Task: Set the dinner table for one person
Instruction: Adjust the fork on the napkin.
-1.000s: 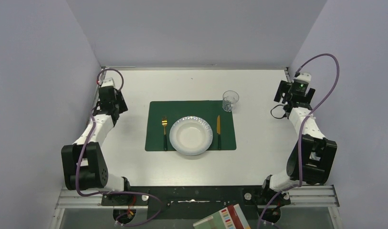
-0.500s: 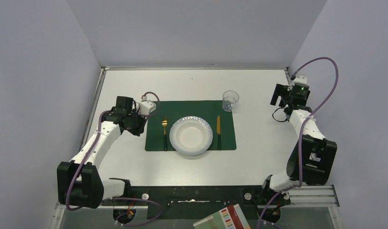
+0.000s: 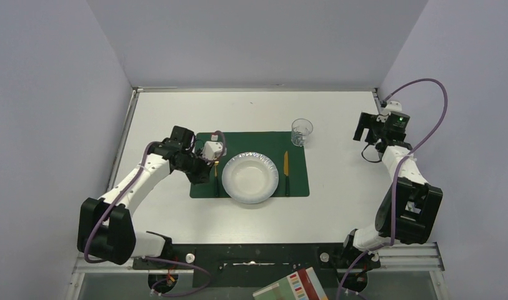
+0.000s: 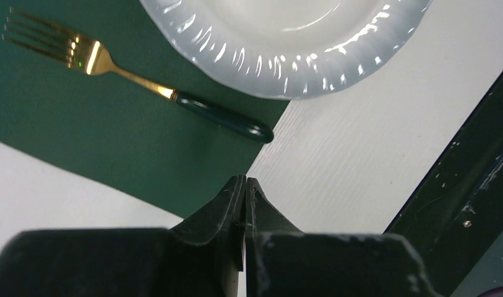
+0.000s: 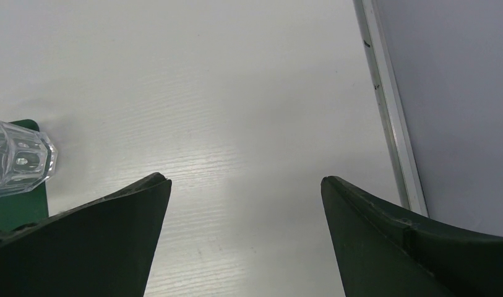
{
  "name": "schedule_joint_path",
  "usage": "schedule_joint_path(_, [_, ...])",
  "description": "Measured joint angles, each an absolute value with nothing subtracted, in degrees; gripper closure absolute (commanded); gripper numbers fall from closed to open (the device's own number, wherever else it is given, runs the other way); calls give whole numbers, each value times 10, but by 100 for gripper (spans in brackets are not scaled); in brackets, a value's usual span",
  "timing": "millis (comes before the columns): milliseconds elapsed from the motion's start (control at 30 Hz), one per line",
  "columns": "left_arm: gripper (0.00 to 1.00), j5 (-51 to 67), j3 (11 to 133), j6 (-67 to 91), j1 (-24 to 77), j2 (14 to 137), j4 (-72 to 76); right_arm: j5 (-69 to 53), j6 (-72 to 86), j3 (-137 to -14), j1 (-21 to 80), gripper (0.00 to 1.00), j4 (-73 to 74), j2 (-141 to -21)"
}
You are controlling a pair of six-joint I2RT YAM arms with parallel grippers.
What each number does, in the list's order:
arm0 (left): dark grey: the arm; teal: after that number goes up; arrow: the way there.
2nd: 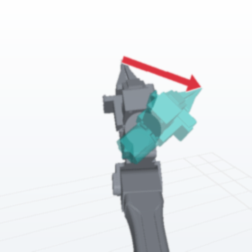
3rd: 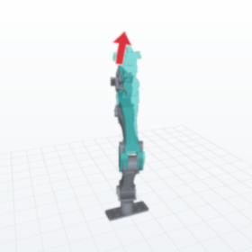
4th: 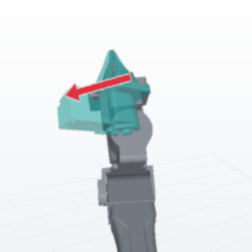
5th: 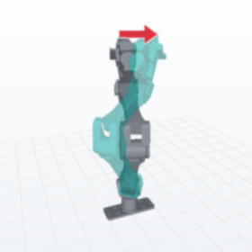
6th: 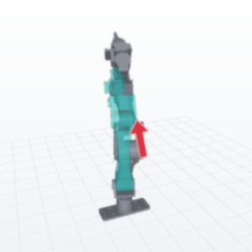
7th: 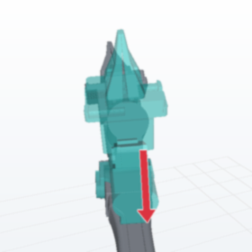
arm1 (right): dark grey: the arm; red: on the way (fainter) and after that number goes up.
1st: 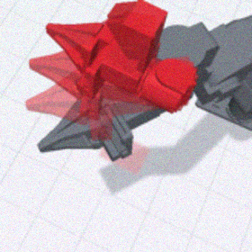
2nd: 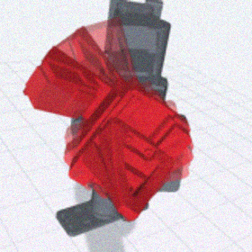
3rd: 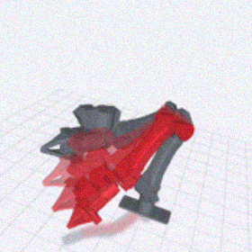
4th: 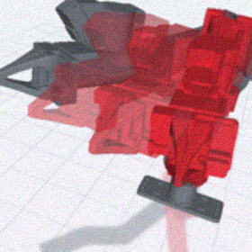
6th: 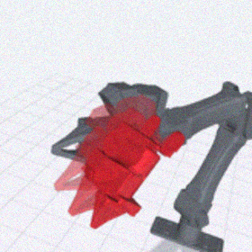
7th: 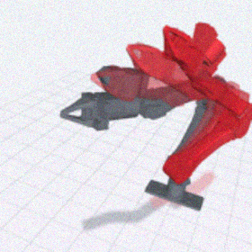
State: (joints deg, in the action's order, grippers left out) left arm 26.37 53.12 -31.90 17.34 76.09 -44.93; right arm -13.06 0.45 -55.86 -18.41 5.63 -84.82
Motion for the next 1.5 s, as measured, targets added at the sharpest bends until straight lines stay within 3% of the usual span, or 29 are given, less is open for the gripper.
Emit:
schedule_joint_path(533, [100,302,513,-291,291,816,-375,-169,-8,-559,-189,3,56,-848])
schedule_joint_path(1500, [100,204,443,-270,323,816,-290,-189,-9,-558,-196,3,57,-848])
